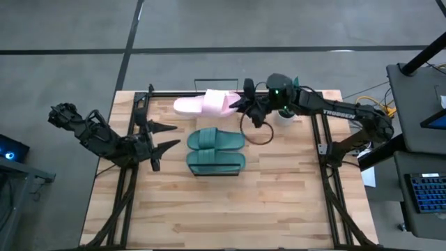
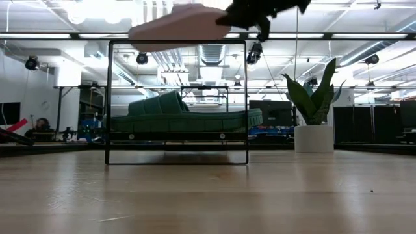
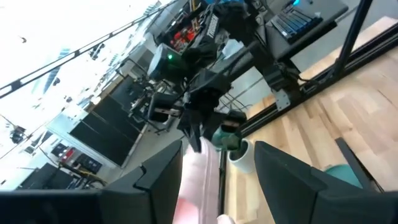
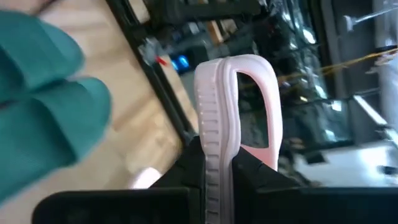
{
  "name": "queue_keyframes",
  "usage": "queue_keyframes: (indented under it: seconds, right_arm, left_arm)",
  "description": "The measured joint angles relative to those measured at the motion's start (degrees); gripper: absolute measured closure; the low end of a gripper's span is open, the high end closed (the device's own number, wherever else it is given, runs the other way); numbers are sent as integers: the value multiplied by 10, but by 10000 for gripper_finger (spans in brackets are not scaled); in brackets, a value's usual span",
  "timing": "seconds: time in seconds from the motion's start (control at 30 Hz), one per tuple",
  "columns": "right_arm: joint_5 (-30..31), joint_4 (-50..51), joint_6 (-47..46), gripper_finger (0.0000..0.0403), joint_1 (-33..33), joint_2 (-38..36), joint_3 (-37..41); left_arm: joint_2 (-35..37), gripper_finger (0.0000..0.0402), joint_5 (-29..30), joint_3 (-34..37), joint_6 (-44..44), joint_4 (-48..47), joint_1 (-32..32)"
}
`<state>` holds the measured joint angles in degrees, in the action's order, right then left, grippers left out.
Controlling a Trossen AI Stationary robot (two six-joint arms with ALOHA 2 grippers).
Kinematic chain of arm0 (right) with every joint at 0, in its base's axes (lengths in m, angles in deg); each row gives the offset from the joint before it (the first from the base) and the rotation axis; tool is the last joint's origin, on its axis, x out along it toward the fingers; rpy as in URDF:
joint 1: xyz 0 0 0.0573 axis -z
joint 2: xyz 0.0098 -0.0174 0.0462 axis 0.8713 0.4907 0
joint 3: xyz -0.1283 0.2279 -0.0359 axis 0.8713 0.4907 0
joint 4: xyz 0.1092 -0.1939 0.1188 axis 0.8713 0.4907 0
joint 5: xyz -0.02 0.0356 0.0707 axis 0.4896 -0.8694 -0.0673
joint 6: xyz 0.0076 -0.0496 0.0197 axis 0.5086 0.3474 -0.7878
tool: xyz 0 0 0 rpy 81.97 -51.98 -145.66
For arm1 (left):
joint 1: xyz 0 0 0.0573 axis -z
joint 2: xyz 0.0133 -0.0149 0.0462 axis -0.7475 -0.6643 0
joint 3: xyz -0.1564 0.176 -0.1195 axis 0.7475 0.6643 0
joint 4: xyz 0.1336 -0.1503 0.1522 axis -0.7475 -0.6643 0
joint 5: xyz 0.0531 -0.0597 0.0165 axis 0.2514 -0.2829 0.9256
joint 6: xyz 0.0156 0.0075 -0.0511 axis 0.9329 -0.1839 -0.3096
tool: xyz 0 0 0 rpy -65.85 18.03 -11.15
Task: Pick and place slides into the shelf
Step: Put the pink slipper on the shelf
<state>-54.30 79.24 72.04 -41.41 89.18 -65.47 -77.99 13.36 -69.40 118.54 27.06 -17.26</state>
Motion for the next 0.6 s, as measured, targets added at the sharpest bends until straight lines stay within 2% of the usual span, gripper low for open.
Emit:
queue_keyframes:
  seconds: [0.13, 0.2, 0.4, 0.6]
  right_arm:
    - [-162, 1, -33, 379, 74, 2, 28]
    - [-219, -9, -34, 379, 102, 2, 46]
    - [-292, -88, -78, 379, 152, 14, 102]
    - [-295, -115, -61, 379, 165, 63, 121]
  left_arm:
    - [26, 217, 2, 29, -1, 6, 0]
    - [40, 217, 5, 46, -1, 12, 0]
    - [72, 217, 16, 92, 2, 51, 0]
    - [99, 217, 17, 125, 3, 76, 0]
